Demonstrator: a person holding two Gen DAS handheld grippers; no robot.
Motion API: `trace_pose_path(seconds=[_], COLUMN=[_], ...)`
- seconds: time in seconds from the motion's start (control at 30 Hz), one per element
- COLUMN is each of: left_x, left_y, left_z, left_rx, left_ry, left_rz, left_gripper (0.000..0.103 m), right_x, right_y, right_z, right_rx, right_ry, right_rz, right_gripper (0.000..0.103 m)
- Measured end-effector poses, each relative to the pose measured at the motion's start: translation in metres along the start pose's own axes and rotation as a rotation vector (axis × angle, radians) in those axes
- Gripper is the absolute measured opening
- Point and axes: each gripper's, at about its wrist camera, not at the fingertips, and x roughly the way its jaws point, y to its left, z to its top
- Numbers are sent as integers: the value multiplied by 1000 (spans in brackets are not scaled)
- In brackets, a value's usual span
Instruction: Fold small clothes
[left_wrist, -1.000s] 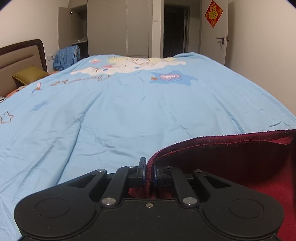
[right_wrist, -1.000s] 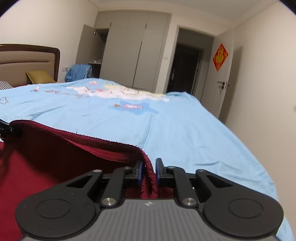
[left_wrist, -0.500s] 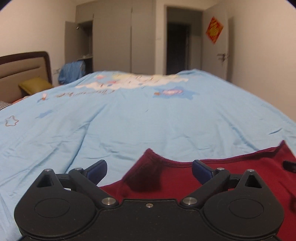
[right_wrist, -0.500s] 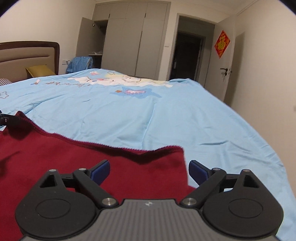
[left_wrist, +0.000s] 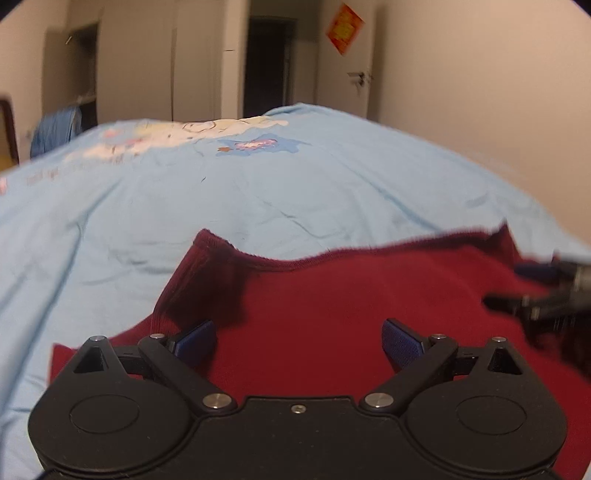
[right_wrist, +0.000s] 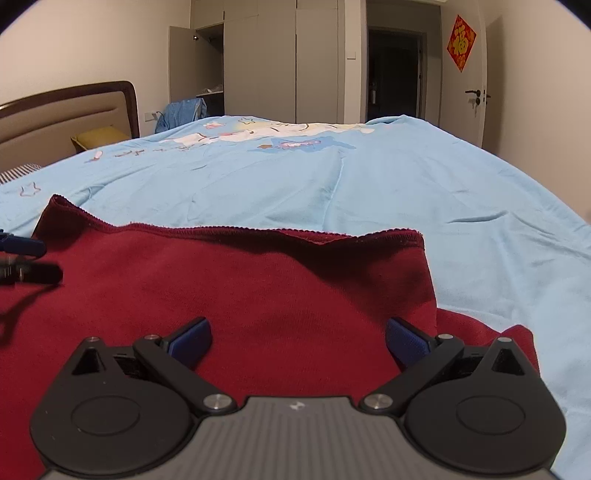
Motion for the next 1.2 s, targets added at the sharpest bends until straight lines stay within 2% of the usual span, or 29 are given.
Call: trace_pose_path(seconds=[0.23,0.37,0.43,0.5,0.63,0.73,0.87,0.97,1.07,1.2], left_x=[16,13,5,-9,-61,-100,-131,-143,-148,-144], left_y=[59,77,80,79,73,70,73,86,98,107], left_z=[-2,-5,-5,-3,-5,-17,-38,-58,-71,-75], left_rx=[-312,-376,-386,-368,-281,-270,-340,-446,-570,-694], left_ry=[-11,-15,-21,-43,-140,-171,-128,-85,-70,-54], left_rz=[-90,-160,-163,-140,-71,1,127,207,218,197], left_gripper=[97,96,96,97,101,102,102,102,94,69], right_x=[0,1,2,2,2,2,2,2,2,-1], right_y=[4,7,7,7,10,12,16,19,24,29], right_z=[-3,-2,-3,-3,-2,-4,-4,-6,-8,-11], right_rx=[-13,-20,-21,-21,-28,-35,-47,-59,-72,-91], right_ry=[-9,-11,-12,-13,-16,-18,-23,-27,-33,-40], right_rz=[-12,-17,-18,-18,-25,-34,-48,-63,-84,-128], right_gripper=[103,103,103,103,103,103,103,103,103,103])
